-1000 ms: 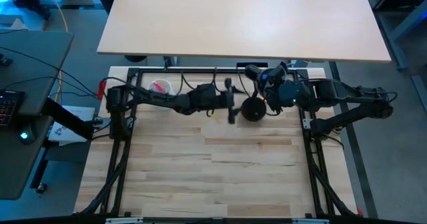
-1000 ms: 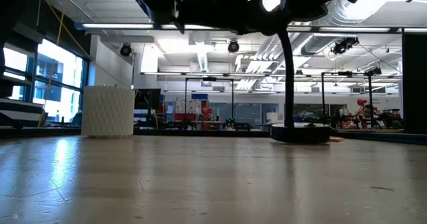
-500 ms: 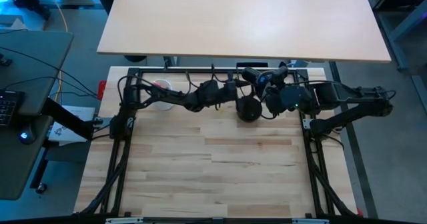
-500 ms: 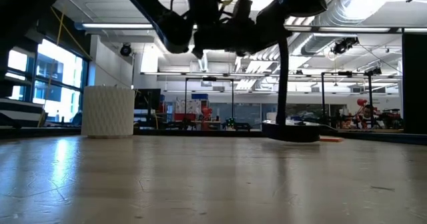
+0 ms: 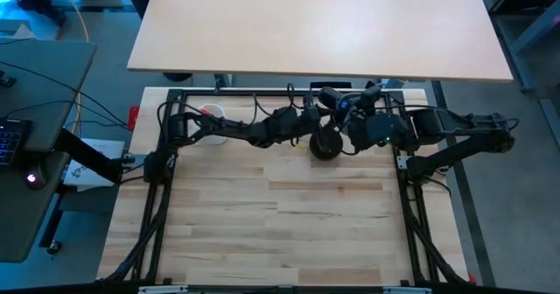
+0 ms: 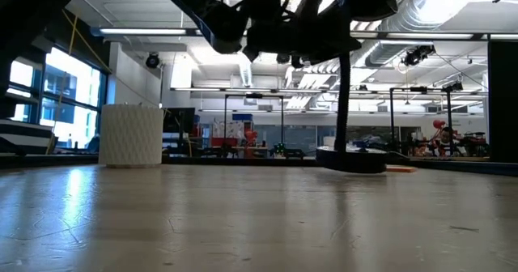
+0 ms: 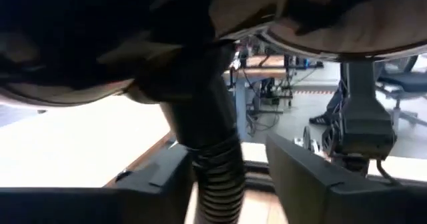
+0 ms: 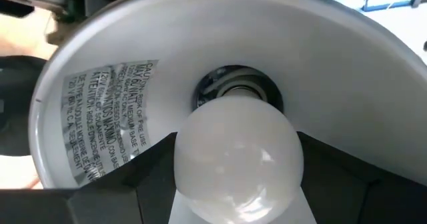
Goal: Screw lightbulb
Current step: Remove the light bulb from the desk lamp
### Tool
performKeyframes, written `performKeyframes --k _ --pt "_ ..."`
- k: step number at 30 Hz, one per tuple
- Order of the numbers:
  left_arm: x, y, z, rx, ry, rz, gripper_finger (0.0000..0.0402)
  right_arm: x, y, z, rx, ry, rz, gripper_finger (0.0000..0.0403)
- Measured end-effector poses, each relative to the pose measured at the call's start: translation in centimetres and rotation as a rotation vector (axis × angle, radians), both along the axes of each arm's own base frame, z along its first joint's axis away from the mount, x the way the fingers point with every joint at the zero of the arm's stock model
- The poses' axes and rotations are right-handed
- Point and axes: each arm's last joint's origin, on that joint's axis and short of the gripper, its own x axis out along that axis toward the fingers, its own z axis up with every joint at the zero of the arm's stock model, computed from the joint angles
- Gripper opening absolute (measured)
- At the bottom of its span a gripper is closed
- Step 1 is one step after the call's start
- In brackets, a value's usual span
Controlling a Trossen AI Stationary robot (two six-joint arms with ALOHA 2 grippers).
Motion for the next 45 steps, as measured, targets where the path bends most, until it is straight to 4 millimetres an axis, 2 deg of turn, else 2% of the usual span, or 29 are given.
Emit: performKeyframes --k 6,11,15,19,23,26,29,37,45 --pt "-1.1 1.4 1.5 -0.018 0.08 -0.048 0.0044 0.1 0.0 0.0 0.02 -0.022 -0.011 0.0261" --pt "-2.3 3.4 2.4 -0.066 0.159 -0.145 0.004 0.8 0.1 -0.3 0.011 -0.008 -0.016 0.0261" --pt "-2.9 4.8 2.2 -0.117 0.187 -0.257 0.004 1.7 0.3 -1.0 -0.04 0.064 -0.01 0.0261" --pt "-3.2 5.4 2.0 -0.144 0.204 -0.306 0.004 2.6 0.7 -1.7 -0.178 0.219 0.035 0.0261" --pt "-3.2 5.3 1.9 -0.137 0.21 -0.308 0.004 3.1 1.3 -2.2 -0.364 0.467 0.159 0.0261" --pt "-3.2 5.4 1.9 -0.145 0.213 -0.307 0.004 3.7 1.6 -2.8 -0.514 0.654 0.184 0.0261" --pt "-3.2 5.4 1.9 -0.147 0.214 -0.305 0.004 4.1 1.9 -3.2 -0.54 0.703 0.204 0.0261" --pt "-3.2 5.2 1.8 -0.141 0.221 -0.315 0.0044 4.5 3.9 -3.9 -0.543 0.645 0.213 0.0261" --pt "-3.2 5.2 1.8 -0.148 0.22 -0.307 0.0049 4.5 3.9 -3.9 -0.309 0.293 0.021 0.0261"
